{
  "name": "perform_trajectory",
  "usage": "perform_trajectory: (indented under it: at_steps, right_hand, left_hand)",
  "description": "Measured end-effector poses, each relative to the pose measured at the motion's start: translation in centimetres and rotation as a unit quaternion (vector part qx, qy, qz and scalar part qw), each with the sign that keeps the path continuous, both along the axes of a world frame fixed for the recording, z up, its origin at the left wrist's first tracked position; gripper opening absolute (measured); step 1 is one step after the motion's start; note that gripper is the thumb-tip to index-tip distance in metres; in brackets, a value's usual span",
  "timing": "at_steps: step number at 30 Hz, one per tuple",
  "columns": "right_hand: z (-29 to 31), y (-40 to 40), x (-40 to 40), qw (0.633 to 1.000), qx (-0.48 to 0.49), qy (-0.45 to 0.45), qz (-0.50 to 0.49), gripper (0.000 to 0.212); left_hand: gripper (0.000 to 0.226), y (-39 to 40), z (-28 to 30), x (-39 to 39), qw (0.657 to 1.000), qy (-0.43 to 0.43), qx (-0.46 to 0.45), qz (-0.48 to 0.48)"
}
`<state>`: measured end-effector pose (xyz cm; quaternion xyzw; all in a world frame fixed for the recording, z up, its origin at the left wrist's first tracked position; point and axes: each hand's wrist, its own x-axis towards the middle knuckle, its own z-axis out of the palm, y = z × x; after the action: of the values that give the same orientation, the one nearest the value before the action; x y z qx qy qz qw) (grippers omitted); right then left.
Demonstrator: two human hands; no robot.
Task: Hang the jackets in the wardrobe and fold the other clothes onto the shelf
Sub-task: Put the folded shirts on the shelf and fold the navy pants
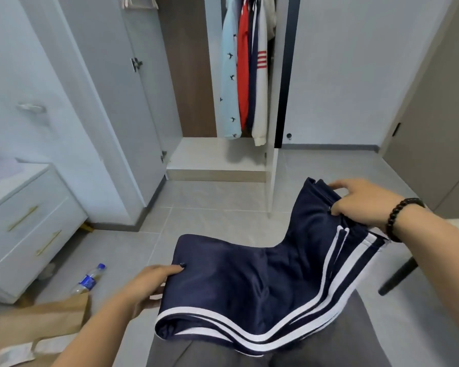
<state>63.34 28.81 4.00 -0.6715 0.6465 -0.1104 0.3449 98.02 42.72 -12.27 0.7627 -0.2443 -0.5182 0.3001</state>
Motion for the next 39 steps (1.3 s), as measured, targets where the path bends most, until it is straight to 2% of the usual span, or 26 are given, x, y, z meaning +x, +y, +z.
perform_trajectory:
  at_steps: [5,8,12,18,22,25,27,30,33,36,39]
  right_hand:
    - [-2.2,0.8,8.8,0.993,-0.027,0.037,0.109,0.057]
    - [-3.3,2.3,13.3,0.986,-0.038,0.050,0.152,0.047]
    - [-4.7,3.7,17.2,0.981,-0.040,0.059,0.182,0.050]
    - [-6.4,4.6,18.7,0.974,-0.040,0.004,0.223,0.051]
    - [-6.4,5.1,18.2,0.976,-0.002,-0.145,0.163,0.029]
    - [-4.8,5.3,17.7,0.959,0.019,-0.254,0.125,0.014]
    - [-3.3,5.0,17.2,0.946,0.020,-0.305,0.104,0.013]
    - [-2.3,4.3,16.0,0.933,0.018,-0.350,0.083,0.015]
    - [-3.7,4.2,13.7,0.920,0.054,-0.385,0.060,0.018]
    - [-7.0,4.9,10.8,0.906,0.113,-0.409,0.007,0.018]
    - [-9.8,4.8,7.5,0.905,0.146,-0.386,-0.098,0.014]
  left_hand:
    - [0.027,2.0,-0.4,1.2,0.992,0.101,-0.033,0.072]
    - [0.024,2.4,0.1,0.8,0.989,0.102,-0.092,0.059]
    - [0.025,2.0,1.7,-1.1,0.982,0.099,-0.160,0.034]
    - [0.011,0.8,4.2,-4.3,0.969,0.061,-0.241,0.007]
    - [0.009,0.8,6.3,-4.7,0.955,0.055,-0.289,0.038]
    - [0.013,0.7,9.1,-4.8,0.944,0.050,-0.324,0.047]
    - [0.013,0.4,11.3,-5.1,0.933,0.050,-0.353,0.039]
    - [0.015,-0.4,14.5,-5.6,0.921,0.053,-0.385,0.021]
    - [0.024,-1.7,15.6,-7.2,0.925,0.029,-0.376,-0.049]
    - [0.030,-3.8,13.3,-10.6,0.937,-0.027,-0.330,-0.111]
    - [0.030,-5.4,9.3,-14.3,0.957,-0.005,-0.257,-0.136]
